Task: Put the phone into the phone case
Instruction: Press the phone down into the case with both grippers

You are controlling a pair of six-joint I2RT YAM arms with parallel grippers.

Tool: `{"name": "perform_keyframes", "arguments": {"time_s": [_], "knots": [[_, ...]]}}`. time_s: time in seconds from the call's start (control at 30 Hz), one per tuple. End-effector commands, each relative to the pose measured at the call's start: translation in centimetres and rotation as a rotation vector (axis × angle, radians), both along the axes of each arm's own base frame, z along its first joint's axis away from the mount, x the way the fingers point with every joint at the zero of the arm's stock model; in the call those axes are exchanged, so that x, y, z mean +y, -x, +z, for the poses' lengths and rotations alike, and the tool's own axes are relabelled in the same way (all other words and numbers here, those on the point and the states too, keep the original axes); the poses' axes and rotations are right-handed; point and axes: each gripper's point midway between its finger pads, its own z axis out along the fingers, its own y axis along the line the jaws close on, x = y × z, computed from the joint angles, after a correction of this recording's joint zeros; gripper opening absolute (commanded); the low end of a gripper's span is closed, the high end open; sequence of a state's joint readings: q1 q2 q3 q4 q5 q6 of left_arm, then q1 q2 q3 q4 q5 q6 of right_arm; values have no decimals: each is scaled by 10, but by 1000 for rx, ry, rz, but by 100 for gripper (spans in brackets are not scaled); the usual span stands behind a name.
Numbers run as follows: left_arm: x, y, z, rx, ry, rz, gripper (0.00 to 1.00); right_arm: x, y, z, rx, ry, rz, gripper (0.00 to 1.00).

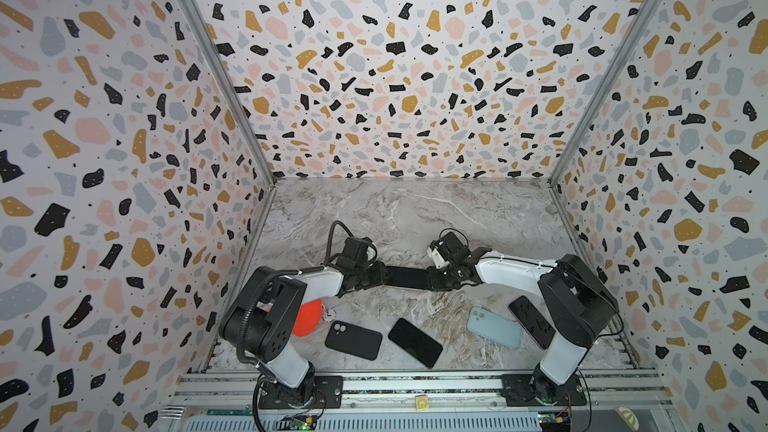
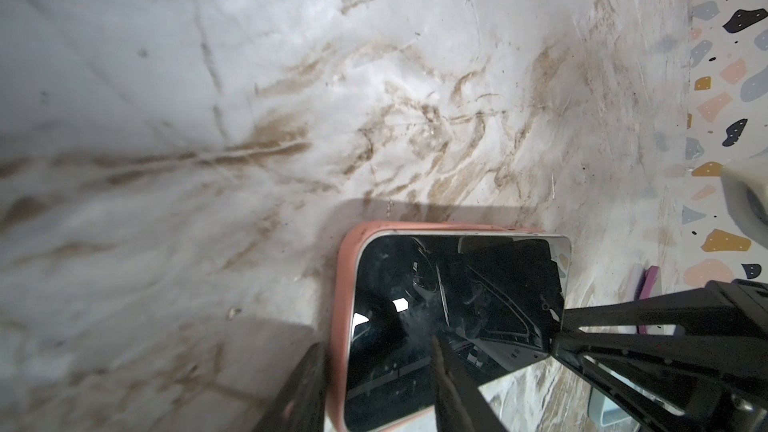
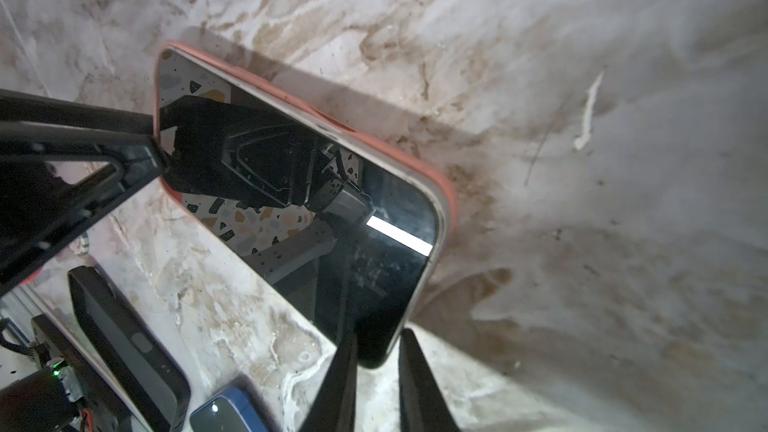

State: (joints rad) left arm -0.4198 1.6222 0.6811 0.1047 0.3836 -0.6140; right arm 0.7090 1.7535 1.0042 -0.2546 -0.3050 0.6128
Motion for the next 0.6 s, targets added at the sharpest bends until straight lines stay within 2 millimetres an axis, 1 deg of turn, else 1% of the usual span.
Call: {"name": "perform_keyframes", "arguments": {"time_s": [0.0,0.3,0.57], "knots": [[-4,14,-17,61,-2,-28,43,21,7,-3,11,-47,55,17],[-5,15,-19,66,2,-26,43,25,13,-12,36,-60,64,13],[-7,15,-21,68,7,-28,43,29,16,-16,46,-71,68,12]]}}
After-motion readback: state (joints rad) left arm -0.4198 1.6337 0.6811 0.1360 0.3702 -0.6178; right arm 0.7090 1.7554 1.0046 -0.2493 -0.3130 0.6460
